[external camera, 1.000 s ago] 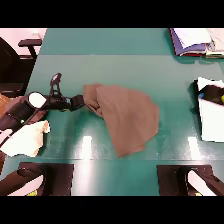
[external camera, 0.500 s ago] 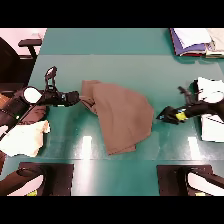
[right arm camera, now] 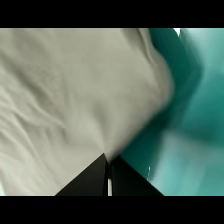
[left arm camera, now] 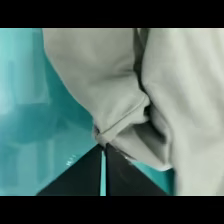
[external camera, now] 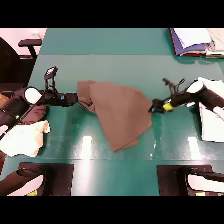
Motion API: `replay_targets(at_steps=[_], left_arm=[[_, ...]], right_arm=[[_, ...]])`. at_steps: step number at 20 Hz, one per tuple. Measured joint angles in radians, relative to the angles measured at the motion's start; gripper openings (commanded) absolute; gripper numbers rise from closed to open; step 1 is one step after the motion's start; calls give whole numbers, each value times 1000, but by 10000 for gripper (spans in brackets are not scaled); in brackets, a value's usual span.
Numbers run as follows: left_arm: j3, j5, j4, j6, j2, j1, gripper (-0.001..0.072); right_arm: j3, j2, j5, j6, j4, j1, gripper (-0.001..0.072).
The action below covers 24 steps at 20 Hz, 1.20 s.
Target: Fold the shirts.
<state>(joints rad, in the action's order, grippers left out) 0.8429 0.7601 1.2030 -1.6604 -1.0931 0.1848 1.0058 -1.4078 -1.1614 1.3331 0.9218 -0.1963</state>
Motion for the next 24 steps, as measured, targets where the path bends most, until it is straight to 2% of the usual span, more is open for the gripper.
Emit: replay_targets(at_steps=[3,7,12,18,20,24], left_arm=[[56,-1,52,-18,1,-18,26],[264,45,112,-26,1,-33,26],[690,167,146,29,2,-37,26],[1160,341,151,77,24,-37,25],[1225,343,150,82,69,-37,24],[1276,264,143,87,177,-37,24]], right_arm=[[132,75,-49,16,84,62,14],[332,216,-118,25,194,166,14],[557,375,-152,29,244,269,14],[771,470,-179,29,255,303,14],[842,479,-203,29,257,305,14],[984,486,-245,38,279,307,13]])
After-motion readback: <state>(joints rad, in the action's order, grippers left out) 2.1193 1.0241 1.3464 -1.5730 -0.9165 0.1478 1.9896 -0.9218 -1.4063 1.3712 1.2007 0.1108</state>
